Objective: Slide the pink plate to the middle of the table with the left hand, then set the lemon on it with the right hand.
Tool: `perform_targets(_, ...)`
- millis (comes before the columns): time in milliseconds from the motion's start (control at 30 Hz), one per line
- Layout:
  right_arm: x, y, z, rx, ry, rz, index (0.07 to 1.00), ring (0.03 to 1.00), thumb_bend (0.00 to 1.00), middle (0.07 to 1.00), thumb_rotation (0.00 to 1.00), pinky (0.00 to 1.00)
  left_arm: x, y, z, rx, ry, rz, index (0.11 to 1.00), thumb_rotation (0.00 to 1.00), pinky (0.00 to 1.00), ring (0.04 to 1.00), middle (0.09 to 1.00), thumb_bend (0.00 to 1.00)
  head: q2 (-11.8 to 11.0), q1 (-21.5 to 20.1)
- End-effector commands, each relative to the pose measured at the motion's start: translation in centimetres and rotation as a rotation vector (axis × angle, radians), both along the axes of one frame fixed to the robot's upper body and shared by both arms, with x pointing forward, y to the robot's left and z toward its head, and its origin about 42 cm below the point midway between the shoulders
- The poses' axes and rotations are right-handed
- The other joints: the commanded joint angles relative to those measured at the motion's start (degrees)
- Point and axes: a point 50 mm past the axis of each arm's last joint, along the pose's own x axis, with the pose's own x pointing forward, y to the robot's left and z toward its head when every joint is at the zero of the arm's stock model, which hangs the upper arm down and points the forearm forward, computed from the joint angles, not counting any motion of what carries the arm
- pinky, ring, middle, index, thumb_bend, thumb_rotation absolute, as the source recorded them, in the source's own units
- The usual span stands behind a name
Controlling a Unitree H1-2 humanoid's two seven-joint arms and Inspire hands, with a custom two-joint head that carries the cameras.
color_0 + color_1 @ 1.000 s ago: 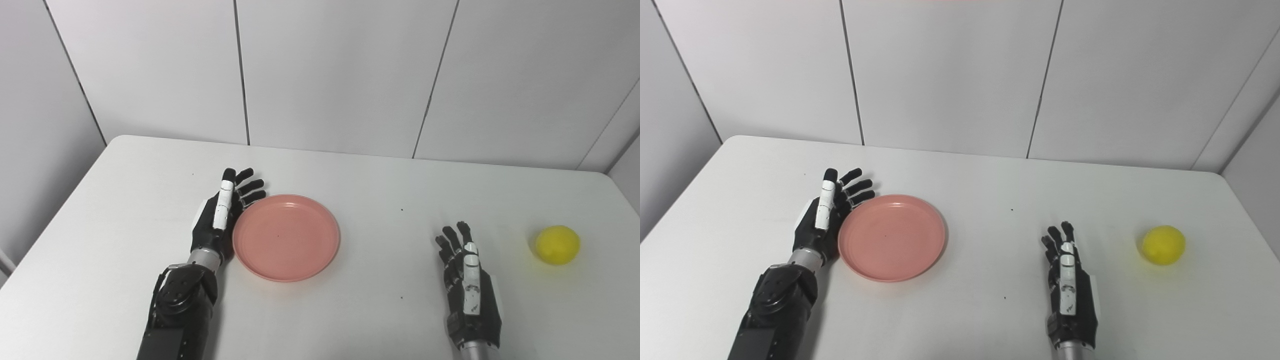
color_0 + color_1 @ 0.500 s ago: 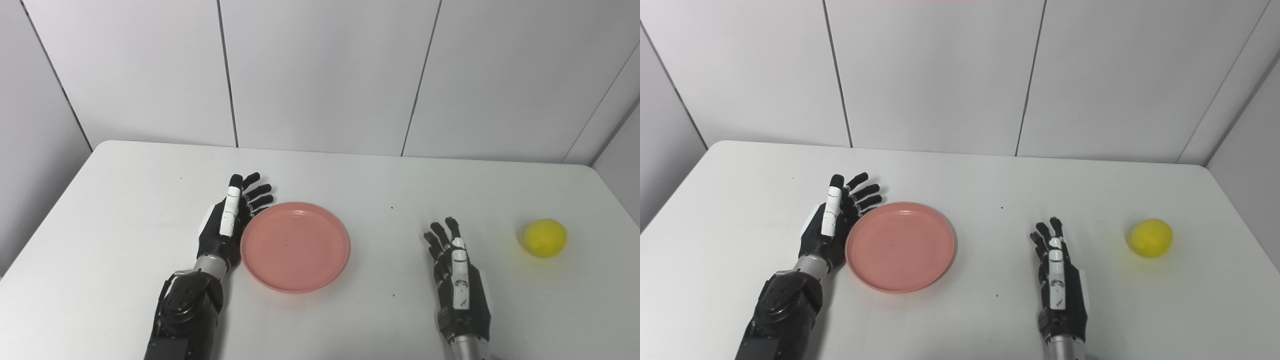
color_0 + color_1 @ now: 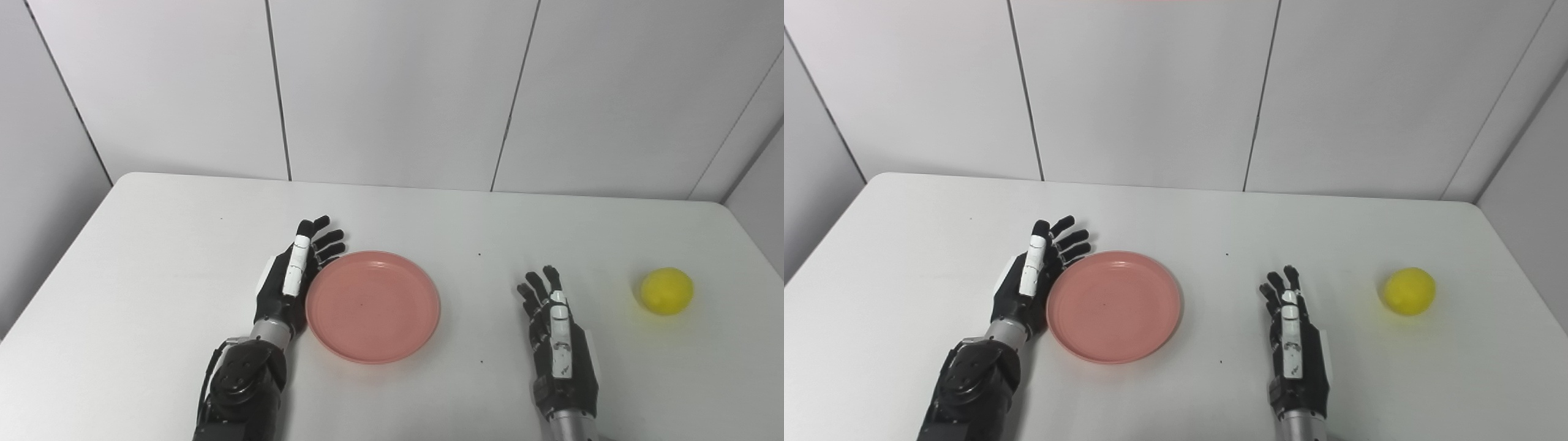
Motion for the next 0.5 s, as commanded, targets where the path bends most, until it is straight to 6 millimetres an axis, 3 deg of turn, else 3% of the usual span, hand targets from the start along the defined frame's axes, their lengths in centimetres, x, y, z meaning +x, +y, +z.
perform_targets(0, -0.98, 0.57, -1.97, 0.020, 0.065, 0.003, 0.960, 0.911, 0.72, 0.915, 0.89, 1.00, -0.84, -0.53, -1.67, 0.004, 0.082, 0.000, 0.853, 0.91, 0.82, 0.814, 0.815, 0.94, 0.0, 0.1)
perform_targets(367, -0.88, 0.72, -2.01, 0.023, 0.058, 0.005, 0.966, 0.913, 0.72, 0.920, 0.89, 1.00, -1.04, -1.33, -1.51, -0.005, 0.085, -0.013, 0.857, 0.91, 0.82, 0.805, 0.808, 0.94, 0.0, -0.3)
perform_targets(467, -0.89, 0.86, -2.14, 0.026, 0.062, 0.002, 0.960, 0.906, 0.71, 0.914, 0.88, 1.00, -0.97, -1.36, -1.67, -0.005, 0.087, -0.010, 0.860, 0.91, 0.82, 0.809, 0.811, 0.93, -0.3, -2.3)
